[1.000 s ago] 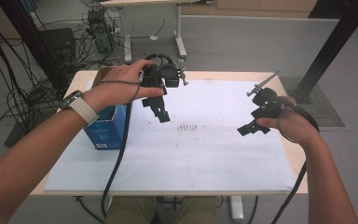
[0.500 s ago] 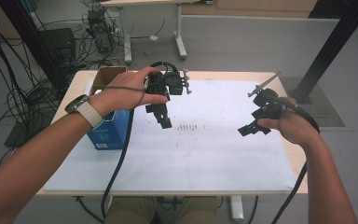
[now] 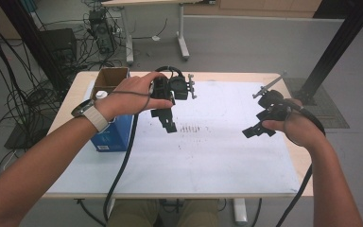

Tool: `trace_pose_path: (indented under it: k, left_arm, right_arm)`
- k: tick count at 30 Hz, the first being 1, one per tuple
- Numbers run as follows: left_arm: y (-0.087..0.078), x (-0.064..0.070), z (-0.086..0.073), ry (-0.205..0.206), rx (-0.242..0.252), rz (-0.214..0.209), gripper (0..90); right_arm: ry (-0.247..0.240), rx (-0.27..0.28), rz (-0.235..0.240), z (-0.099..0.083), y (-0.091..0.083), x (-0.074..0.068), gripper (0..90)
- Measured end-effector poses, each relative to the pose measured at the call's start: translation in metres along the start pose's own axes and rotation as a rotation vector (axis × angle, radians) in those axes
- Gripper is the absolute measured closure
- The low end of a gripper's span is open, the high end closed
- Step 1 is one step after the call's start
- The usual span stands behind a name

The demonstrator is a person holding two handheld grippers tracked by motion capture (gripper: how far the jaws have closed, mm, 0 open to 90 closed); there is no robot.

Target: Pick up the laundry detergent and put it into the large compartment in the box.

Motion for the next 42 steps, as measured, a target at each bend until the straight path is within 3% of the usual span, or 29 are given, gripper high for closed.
trace_pose_path:
  k: [42]
  left_arm:
    - [0.0042,-0.0011,-0.0057,-0.020,-0.006,0.006,5.5]
  right_arm:
    - [-0.011,0.002,-0.003,0.0010,0.0016,0.0008,9.2]
Point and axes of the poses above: each handheld gripper's, and its own axes: y roughly forward along the jaws, z roughly out of its top, x roughly to its right, the point moved 5 cm from there along y, roughly forward along the jaws, and after that the axes turned 6 degrees about -y, right-handed, at the moved point
